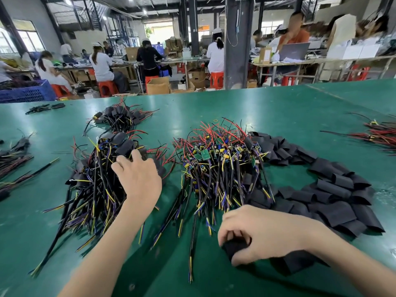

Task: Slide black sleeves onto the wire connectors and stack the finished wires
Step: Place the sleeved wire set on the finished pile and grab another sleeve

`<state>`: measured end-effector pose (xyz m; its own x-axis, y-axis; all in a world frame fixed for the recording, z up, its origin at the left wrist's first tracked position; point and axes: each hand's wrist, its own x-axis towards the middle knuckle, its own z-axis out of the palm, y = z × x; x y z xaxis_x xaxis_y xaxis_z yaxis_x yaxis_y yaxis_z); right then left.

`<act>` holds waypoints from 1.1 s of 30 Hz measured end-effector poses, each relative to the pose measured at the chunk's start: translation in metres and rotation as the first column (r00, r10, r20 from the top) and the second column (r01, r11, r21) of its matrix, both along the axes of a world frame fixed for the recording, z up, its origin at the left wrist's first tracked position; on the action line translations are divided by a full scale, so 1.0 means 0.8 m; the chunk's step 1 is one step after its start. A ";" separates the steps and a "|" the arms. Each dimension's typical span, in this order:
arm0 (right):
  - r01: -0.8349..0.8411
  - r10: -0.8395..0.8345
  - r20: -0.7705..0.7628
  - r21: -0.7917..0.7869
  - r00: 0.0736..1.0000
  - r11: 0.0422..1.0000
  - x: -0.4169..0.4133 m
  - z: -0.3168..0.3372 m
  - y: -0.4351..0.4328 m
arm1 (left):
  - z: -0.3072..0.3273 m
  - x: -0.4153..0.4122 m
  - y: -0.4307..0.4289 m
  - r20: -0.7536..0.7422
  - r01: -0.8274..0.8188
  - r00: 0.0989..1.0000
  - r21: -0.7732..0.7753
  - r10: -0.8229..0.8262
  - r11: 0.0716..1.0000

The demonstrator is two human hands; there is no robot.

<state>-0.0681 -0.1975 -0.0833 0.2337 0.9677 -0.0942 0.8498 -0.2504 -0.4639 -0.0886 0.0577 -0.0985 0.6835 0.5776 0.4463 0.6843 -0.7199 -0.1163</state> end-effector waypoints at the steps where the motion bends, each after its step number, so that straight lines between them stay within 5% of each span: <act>1: 0.023 -0.022 -0.011 0.034 1.000 0.999 0.004 0.001 -0.001 | -0.002 0.000 -0.001 0.034 0.012 0.999 -0.003 -0.012 1.000; 5: 0.192 -0.170 -0.104 0.252 0.980 0.949 0.024 0.005 -0.008 | -0.009 0.006 -0.010 0.208 0.231 0.952 -0.001 -0.226 0.973; 12: 0.555 -0.416 -0.369 0.510 0.831 0.657 0.057 -0.006 -0.008 | -0.004 0.064 -0.045 0.423 0.560 0.795 -0.236 -0.435 0.794; 19: 0.645 -0.553 -0.357 0.565 0.753 0.514 0.078 -0.014 -0.014 | -0.003 0.116 -0.073 0.217 0.400 0.911 -0.266 -0.350 0.877; 26: 0.673 -0.594 -0.365 0.583 0.717 0.455 0.085 -0.018 -0.014 | 0.030 0.112 -0.081 0.387 0.405 0.898 -0.539 -0.209 0.738; 29: 0.675 -0.615 -0.356 0.604 0.704 0.423 0.088 -0.018 -0.016 | 0.048 0.105 -0.080 0.537 0.514 0.829 -0.623 -0.155 0.590; 33: 0.699 -0.619 -0.395 0.605 0.679 0.381 0.090 -0.020 -0.016 | 0.080 0.092 -0.075 0.703 0.708 0.703 -0.706 0.113 -0.013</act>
